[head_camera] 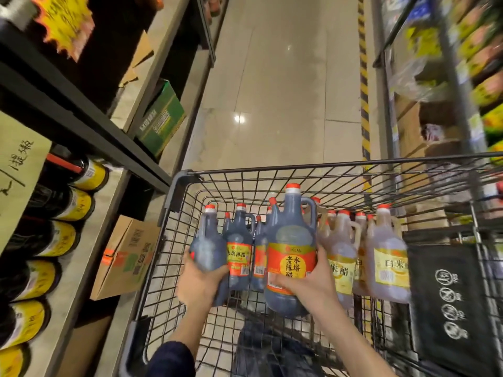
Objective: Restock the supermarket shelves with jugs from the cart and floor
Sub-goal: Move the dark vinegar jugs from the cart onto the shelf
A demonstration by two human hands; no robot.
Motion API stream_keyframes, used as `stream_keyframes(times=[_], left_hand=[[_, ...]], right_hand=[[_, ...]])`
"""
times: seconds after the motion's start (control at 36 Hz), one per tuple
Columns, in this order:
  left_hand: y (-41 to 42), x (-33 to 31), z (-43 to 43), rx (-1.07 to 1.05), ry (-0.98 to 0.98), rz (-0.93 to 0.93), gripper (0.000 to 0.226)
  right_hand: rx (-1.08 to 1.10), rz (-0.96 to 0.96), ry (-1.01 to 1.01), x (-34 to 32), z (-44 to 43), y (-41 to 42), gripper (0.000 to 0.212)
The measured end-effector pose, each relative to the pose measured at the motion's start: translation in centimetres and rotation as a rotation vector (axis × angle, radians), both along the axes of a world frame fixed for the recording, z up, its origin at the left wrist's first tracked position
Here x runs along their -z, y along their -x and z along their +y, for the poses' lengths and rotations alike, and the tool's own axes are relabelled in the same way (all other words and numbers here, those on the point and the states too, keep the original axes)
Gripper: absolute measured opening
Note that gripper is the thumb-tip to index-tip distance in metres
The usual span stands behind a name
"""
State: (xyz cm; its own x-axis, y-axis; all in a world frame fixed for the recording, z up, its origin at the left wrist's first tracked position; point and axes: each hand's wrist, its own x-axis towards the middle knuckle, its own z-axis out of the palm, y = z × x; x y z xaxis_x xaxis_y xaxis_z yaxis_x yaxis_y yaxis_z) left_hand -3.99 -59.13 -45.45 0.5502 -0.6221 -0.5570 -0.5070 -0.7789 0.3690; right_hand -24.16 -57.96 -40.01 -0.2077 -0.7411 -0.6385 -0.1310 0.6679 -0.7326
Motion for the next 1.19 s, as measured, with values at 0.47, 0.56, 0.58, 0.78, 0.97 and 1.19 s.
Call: stream_keyframes(times=[0.47,0.56,0.58,0.78,0.97,1.19], left_hand=[[2.4,-11.8,1.1,0.008,0.321,0.466,0.100],[3.1,-14.5,0.4,0.120,0.342,0.517,0.104],[3.2,-15.5,0.2,0.156,0.345,0.534,0.105],[5.1,-22.0,-0.9,0.420,0.384,0.617,0.082],[8.4,-28.1,0.6,0.732,0.382,0.777,0.066],[14.3,-32.1,5.3,1.037,0.330,0.995,0.078]], right_hand=[[0.081,0.044,0.139,-8.5,2.2,2.4,0.098],[0.132,0.054,0.197,-10.8,2.9,3.0,0.098],[0.160,0.058,0.217,-11.6,3.3,3.1,0.098],[0.394,0.174,0.327,-17.2,7.4,4.2,0.109],[0.674,0.232,0.454,-22.4,13.6,3.7,0.093],[0.957,0.393,0.505,-26.0,22.0,4.4,0.093]])
